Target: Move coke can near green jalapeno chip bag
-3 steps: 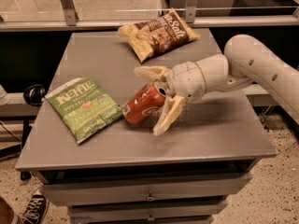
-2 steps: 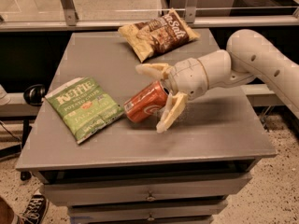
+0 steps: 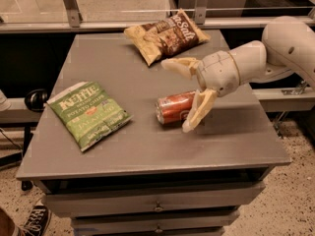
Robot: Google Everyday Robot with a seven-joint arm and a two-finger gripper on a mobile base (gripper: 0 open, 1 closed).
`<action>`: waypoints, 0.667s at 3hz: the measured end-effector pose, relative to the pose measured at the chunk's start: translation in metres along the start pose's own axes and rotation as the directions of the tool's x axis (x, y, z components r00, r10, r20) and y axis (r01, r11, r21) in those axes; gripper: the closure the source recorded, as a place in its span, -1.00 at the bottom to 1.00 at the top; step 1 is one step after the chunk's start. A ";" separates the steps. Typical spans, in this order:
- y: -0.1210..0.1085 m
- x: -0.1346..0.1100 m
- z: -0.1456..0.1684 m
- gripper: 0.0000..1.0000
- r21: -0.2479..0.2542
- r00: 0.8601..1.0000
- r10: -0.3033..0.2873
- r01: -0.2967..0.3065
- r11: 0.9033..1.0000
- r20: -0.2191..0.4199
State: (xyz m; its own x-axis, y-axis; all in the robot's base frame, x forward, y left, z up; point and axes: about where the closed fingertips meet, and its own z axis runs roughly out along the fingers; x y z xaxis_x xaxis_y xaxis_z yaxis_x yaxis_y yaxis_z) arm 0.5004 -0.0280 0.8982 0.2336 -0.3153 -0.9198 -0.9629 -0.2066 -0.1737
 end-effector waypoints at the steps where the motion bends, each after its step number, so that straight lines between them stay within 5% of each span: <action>1: 0.009 0.009 -0.005 -1.00 0.022 0.999 0.032 -0.032 0.999 0.001; 2: 0.015 0.017 -0.008 -1.00 0.041 0.998 0.060 -0.060 0.997 0.002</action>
Offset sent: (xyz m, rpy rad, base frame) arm -0.0140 -0.0296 -0.0238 0.0018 0.0663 -0.1001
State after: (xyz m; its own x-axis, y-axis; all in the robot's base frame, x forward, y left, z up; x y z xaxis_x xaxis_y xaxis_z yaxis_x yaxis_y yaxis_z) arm 0.4907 -0.0438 0.8828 0.1753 -0.3255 -0.9291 -0.9798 -0.1496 -0.1325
